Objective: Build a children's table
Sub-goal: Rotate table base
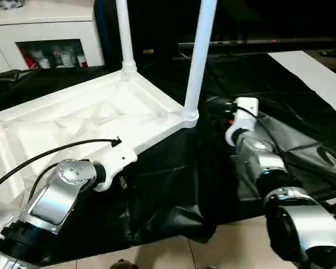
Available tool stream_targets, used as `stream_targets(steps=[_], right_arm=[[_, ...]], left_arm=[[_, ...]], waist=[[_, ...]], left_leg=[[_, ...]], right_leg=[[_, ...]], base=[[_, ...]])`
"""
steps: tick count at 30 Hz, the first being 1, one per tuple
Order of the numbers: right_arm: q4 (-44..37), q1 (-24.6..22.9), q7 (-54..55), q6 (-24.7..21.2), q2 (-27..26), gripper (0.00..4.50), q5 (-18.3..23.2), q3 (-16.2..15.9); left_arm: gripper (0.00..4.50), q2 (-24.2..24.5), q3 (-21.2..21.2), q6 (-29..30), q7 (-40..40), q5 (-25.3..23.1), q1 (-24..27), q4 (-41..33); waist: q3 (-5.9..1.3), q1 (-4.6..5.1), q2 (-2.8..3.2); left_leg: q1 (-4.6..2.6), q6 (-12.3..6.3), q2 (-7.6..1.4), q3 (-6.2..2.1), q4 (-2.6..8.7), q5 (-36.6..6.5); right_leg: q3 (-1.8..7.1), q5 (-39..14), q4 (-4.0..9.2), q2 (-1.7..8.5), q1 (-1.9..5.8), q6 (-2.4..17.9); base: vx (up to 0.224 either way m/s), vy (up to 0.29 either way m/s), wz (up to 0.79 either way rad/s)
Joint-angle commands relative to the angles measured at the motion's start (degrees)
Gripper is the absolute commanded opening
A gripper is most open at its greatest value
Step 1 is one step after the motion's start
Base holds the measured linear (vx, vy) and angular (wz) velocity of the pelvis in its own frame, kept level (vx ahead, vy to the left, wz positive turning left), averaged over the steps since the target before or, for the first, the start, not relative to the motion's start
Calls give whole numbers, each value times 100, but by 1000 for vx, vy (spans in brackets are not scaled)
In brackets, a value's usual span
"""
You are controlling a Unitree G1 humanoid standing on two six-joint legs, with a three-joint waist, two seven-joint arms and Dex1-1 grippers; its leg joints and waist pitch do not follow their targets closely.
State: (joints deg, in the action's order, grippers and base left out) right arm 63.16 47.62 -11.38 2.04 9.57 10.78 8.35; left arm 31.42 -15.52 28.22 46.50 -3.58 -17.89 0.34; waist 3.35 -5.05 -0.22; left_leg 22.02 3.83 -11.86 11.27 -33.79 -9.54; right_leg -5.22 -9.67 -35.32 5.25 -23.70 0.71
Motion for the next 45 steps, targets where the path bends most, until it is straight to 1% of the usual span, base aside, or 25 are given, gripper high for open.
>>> stream_targets(steps=[1, 3, 4, 5, 7, 9, 10, 12, 14, 15, 16, 17, 18, 19, 20, 21, 22, 24, 25, 29, 30, 34, 36, 43, 45], right_arm=[[-67, 60, -333, 69, 6, 400, -90, -112], [-216, -36, -761, 70, 3, 400, -213, -328], [-533, -207, -1620, -62, -44, 400, -279, -677], [-551, -215, -1660, -63, -47, 400, -282, -696], [-776, -317, -2175, -77, -84, 400, -311, -934], [-858, -266, -2459, -84, -200, 400, -252, -1009], [-772, -111, -2546, -68, -346, 400, -168, -935], [-692, -20, -2561, -37, -413, 400, -151, -896], [-407, 276, -2521, 69, -608, 400, -158, -828], [-375, 330, -2529, 73, -647, 400, -156, -831], [-236, 453, -2473, 147, -716, 400, -182, -826], [-168, 516, -2452, 187, -748, 400, -191, -838], [-49, 607, -2348, 234, -785, 400, -214, -829], [84, 713, -2149, 284, -816, 400, -235, -792], [341, 929, -1693, 383, -868, 400, -273, -699], [455, 1030, -1476, 431, -887, 400, -288, -654], [563, 1132, -1311, 481, -904, 400, -249, -563], [632, 1204, -1169, 511, -903, 400, -220, -493], [795, 1365, -892, 488, -894, 400, -145, -305], [1024, 1567, -412, 467, -821, 400, -46, -95], [1077, 1619, -248, 481, -785, 400, -18, -42], [1222, 1737, 201, 493, -673, 400, 56, 195], [1253, 1758, 265, 499, -654, 400, 46, 256], [1373, 1776, 791, 535, -234, 400, 68, 585], [1378, 1772, 820, 537, -199, 400, 66, 596]], left_arm=[[439, 16, 82, -51, -121, -16, 24, -53], [439, 23, 90, 28, -119, 5, 115, -195], [439, -59, 249, 113, -196, 131, 291, -475], [439, -66, 260, 114, -206, 137, 301, -491], [439, -164, 409, 117, -347, 223, 432, -701], [439, -330, 649, 305, -555, 378, 634, -1080], [439, -410, 816, 437, -747, 416, 834, -1414], [439, -436, 887, 513, -810, 437, 924, -1555], [439, -539, 1113, 651, -978, 512, 1189, -1979], [439, -572, 1177, 702, -1021, 548, 1267, -2107], [439, -591, 1248, 789, -1029, 610, 1402, -2305], [439, -597, 1287, 857, -1033, 658, 1490, -2435], [439, -597, 1321, 993, -1029, 710, 1619, -2607], [439, -562, 1323, 1098, -1023, 723, 1761, -2746], [439, -458, 1300, 1250, -1007, 711, 2042, -2976], [439, -403, 1293, 1302, -991, 709, 2186, -3076], [439, -339, 1283, 1343, -978, 696, 2321, -3175], [439, -297, 1275, 1366, -973, 678, 2401, -3228], [439, -234, 1284, 1481, -972, 695, 2581, -3371], [439, -73, 1294, 1547, -1133, 485, 2897, -3426], [439, -70, 1333, 1551, -1226, 393, 2965, -3380], [439, -16, 1388, 1597, -1431, 265, 3164, -3335], [439, 15, 1381, 1610, -1454, 255, 3202, -3341], [439, -5, 1371, 1304, -1694, 130, 3323, -3213], [439, 1, 1364, 1263, -1693, 128, 3328, -3201]], waist=[[-424, -12, 3], [-425, -7, -17], [-420, -7, -39], [-416, -5, -39], [-415, -18, -10], [-415, -28, -35], [-402, -27, -72], [-392, -35, -62], [-375, -37, -120], [-373, -35, -82], [-362, -40, -102], [-355, -42, -93], [-346, -32, -136], [-345, -42, -109], [-345, -45, -195], [-340, -48, -164], [-338, -56, -188], [-338, -61, -168], [-333, -85, -214], [-328, -104, -229], [-324, -107, -260], [-327, -142, -263], [-324, -160, -249], [-328, -298, -289], [-340, -307, -293]], left_leg=[[-92, 49, -121, -81, 385, -1337], [-89, -5, -126, -79, 381, -1322], [-62, -63, -141, -82, 377, -1315], [-43, -92, -149, -89, 380, -1277], [-85, -143, -165, -84, 380, -1263], [-93, -130, -190, -88, 389, -1285], [-96, -127, -191, -85, 400, -1328], [-100, -110, -194, -95, 411, -1385], [-112, -51, -199, -100, 427, -1543], [-129, 13, -214, -113, 432, -1648], [-129, 58, -213, -113, 435, -1702], [-131, 77, -210, -116, 448, -1742], [-138, 116, -212, -112, 457, -1842], [-160, 160, -213, -120, 465, -1956], [-159, 170, -217, -116, 466, -1971], [-139, 215, -206, -138, 484, -2010], [-173, 247, -201, -121, 471, -2092], [-173, 282, -195, -126, 474, -2138], [-168, 297, -191, -121, 479, -2169], [-164, 328, -181, -124, 485, -2239], [-163, 330, -174, -121, 483, -2281], [-181, 370, -173, -125, 480, -2342], [-204, 378, -173, -122, 480, -2417], [-218, 439, -165, -115, 473, -2466], [-192, 444, -162, -120, 472, -2425]], right_leg=[[281, -1355, 386, 301, 283, 1020], [276, -1349, 383, 302, 282, 1070], [277, -1326, 374, 313, 309, 1075], [280, -1319, 374, 329, 322, 1070], [284, -1307, 383, 308, 277, 1152], [289, -1285, 363, 326, 283, 1221], [287, -1357, 378, 315, 269, 1228], [288, -1445, 388, 326, 267, 1223], [292, -1706, 415, 334, 252, 1156], [296, -1819, 408, 351, 238, 1152], [298, -1860, 408, 350, 221, 1118], [294, -1873, 421, 340, 217, 1095], [293, -1871, 424, 326, 201, 1055], [294, -1897, 427, 318, 185, 1028], [292, -1910, 431, 328, 180, 1021], [284, -1960, 410, 326, 197, 984], [291, -2004, 427, 314, 160, 914], [295, -1965, 414, 305, 157, 880], [297, -1895, 408, 300, 158, 823], [292, -1859, 401, 294, 158, 768], [292, -1928, 410, 293, 152, 712], [294, -1923, 416, 292, 133, 665], [293, -1976, 427, 287, 112, 649], [292, -1872, 424, 278, 102, 592], [290, -1858, 411, 284, 127, 573]], base=[[0, 0, 0], [0, 0, 0], [0, 0, 0], [0, 0, 0], [0, 0, 0], [0, 0, 0], [0, 0, 0], [0, 0, 0], [0, 0, 0], [0, 0, 0], [0, 0, 0], [0, 0, 0], [0, 0, 0], [0, 0, 0], [0, 0, 0], [0, 0, 0], [0, 0, 0], [0, 0, 0], [0, 0, 0], [0, 0, 0], [0, 0, 0], [0, 0, 0], [0, 0, 0], [0, 0, 0], [0, 0, 0]])
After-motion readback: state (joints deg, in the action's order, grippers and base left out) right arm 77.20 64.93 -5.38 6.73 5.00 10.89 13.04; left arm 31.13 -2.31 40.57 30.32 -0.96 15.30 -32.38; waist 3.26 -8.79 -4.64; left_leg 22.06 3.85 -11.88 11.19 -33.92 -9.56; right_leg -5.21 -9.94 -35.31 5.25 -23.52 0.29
